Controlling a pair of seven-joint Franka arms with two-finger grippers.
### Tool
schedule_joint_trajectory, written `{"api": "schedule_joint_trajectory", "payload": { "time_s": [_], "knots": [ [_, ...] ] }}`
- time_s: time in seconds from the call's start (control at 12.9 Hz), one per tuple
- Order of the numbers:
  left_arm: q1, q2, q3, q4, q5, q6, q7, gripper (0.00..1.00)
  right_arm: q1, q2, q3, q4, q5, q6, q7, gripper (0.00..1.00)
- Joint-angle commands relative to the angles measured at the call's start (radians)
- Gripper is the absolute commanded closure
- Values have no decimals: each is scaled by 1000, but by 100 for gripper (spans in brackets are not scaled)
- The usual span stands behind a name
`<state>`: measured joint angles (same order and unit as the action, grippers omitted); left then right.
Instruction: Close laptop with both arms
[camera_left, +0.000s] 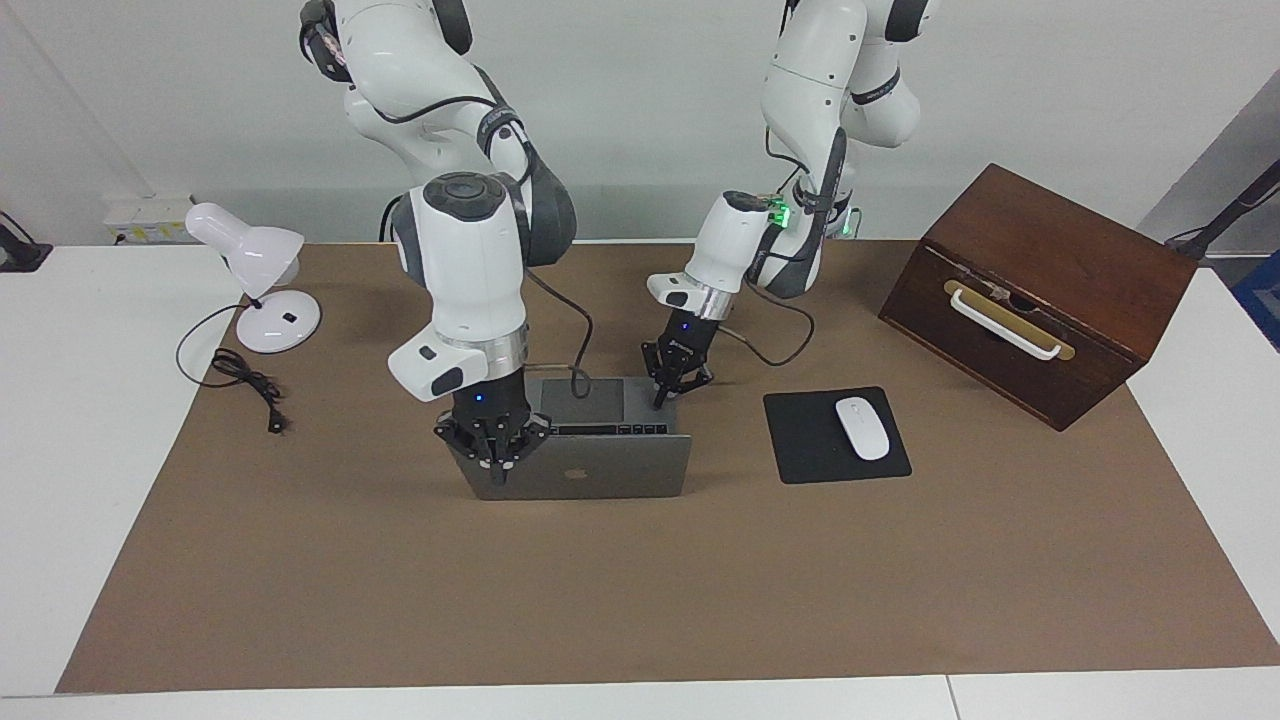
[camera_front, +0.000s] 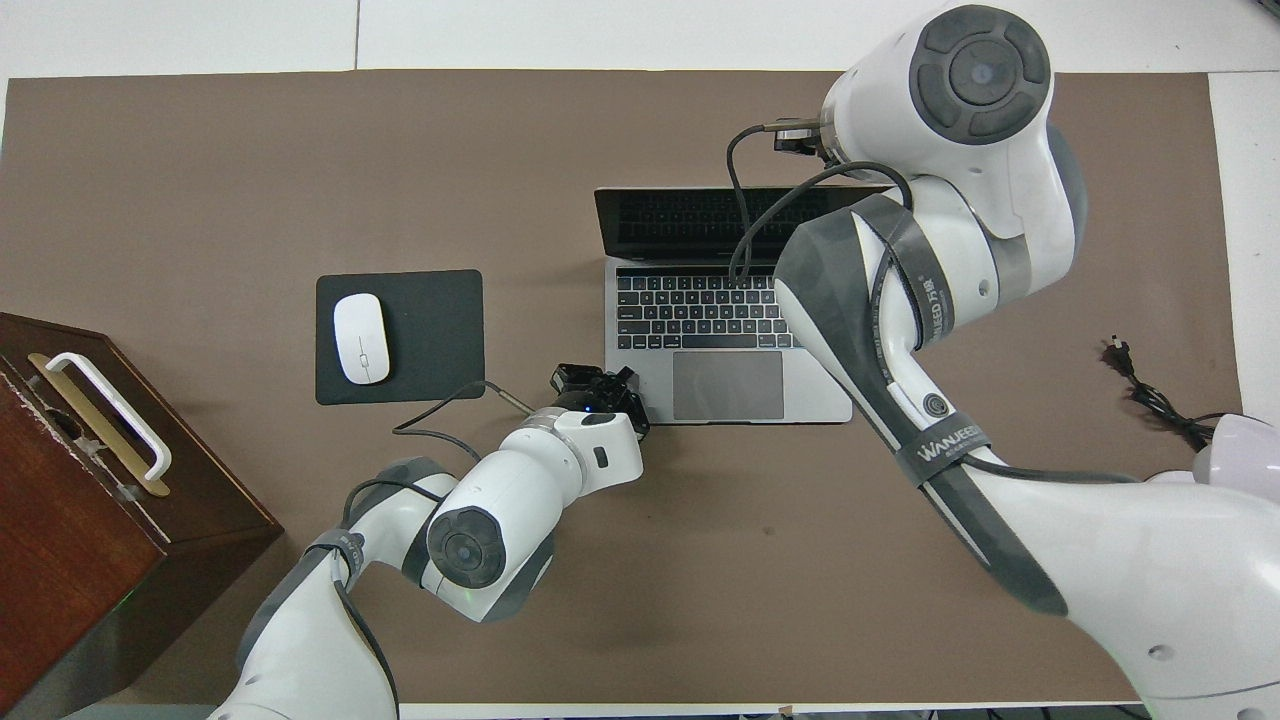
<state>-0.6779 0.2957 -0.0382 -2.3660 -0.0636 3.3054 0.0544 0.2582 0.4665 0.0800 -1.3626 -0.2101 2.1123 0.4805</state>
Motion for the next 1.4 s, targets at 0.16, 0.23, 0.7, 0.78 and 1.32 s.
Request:
{"api": "schedule_joint_trajectory", "payload": {
  "time_s": [0.16, 0.23, 0.7, 0.78, 1.32],
  "knots": [
    [-28, -38, 17, -79, -10, 22, 16, 100, 1, -40, 6, -38, 67, -61, -14, 100],
    [-28, -40, 17, -85, -10, 26, 16, 100, 1, -45, 6, -47, 69, -70, -14, 100],
    [-28, -44, 18, -108, -10, 37, 18, 100, 0, -86, 7, -147, 153, -61, -16, 100],
    [-28, -44, 18, -113, -10, 37, 18, 100, 0, -92, 7, -160, 167, -67, -16, 100],
    [-28, -47, 18, -130, -10, 37, 18, 100, 1, -143, 27, -323, 274, -77, -17, 100]
  ]
}}
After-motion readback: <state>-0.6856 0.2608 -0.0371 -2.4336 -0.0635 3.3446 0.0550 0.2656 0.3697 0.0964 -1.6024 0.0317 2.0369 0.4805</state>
